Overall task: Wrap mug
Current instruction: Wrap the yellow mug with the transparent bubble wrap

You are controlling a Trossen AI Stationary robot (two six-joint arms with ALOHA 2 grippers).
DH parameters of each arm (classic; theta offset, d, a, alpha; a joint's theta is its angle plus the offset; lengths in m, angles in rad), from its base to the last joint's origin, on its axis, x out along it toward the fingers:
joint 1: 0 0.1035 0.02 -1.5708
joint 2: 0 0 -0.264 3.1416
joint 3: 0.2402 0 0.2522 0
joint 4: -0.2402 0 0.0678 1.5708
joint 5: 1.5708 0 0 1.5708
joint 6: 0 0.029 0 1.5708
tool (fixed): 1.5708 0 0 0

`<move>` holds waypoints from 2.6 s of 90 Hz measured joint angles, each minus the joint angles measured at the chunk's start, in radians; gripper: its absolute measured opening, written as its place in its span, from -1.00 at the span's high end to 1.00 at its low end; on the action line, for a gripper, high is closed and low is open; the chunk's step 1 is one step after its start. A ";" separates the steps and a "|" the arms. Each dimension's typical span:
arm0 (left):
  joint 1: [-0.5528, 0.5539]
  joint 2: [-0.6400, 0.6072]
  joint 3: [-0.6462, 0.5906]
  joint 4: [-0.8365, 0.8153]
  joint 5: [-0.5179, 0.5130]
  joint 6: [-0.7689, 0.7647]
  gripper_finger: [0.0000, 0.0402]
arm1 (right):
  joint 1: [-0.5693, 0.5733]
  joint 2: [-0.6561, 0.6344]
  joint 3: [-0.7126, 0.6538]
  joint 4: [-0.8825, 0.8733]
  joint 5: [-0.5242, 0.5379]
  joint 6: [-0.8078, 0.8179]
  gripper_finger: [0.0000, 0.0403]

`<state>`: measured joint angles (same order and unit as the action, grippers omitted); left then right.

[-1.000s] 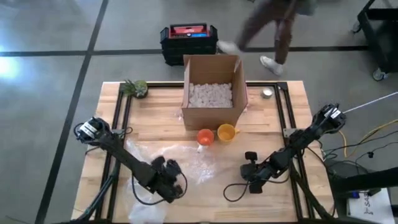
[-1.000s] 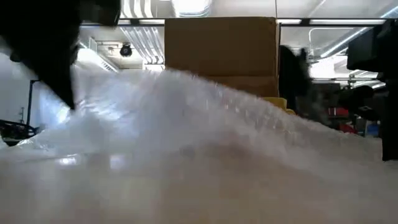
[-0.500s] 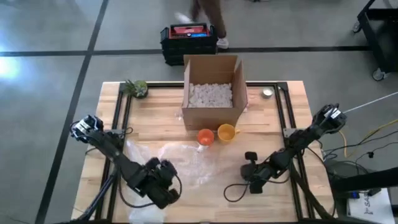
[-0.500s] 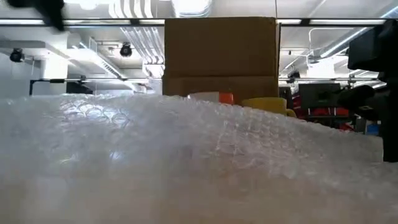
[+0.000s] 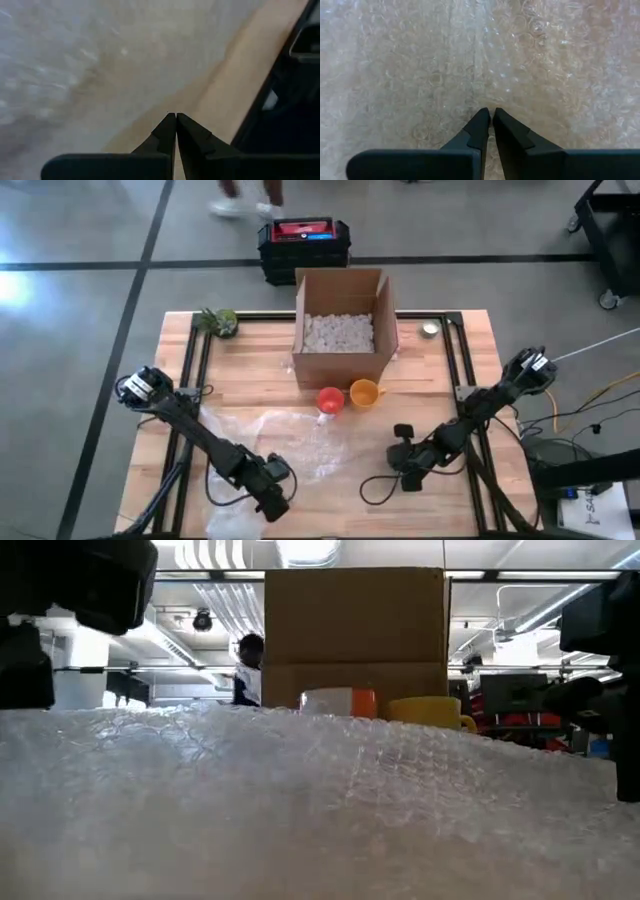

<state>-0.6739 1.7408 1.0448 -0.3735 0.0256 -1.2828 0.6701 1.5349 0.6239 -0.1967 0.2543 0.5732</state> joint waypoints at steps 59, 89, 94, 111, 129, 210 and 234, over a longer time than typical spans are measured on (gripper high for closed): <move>-0.074 -0.041 0.543 -0.925 -0.758 -0.056 1.00 | 0.000 0.000 0.000 0.000 0.015 -0.010 0.91; -0.074 -0.027 0.423 -0.727 -0.402 -0.099 1.00 | 0.000 0.004 0.000 0.002 0.017 -0.008 0.91; -0.074 -0.027 0.352 -0.648 -0.372 -0.100 1.00 | 0.002 0.004 0.000 0.002 0.018 -0.008 0.91; -0.076 -0.026 0.221 -0.761 -0.303 -0.231 1.00 | 0.002 0.004 0.000 0.001 0.018 -0.010 0.91; -0.072 -0.042 0.117 -0.801 -0.119 -0.146 1.00 | 0.002 0.004 0.000 0.001 0.016 -0.023 0.91; -0.135 -0.170 0.015 -0.251 0.045 -0.186 1.00 | 0.001 0.004 0.000 0.002 0.023 -0.037 0.91; -0.136 -0.236 0.111 -0.276 -0.480 -0.043 1.00 | -0.004 0.004 0.000 0.001 0.034 -0.039 0.91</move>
<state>-0.8097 1.5048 1.1561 -0.6494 -0.4544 -1.3263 0.6663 1.5391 0.6239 -0.1955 0.2885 0.5346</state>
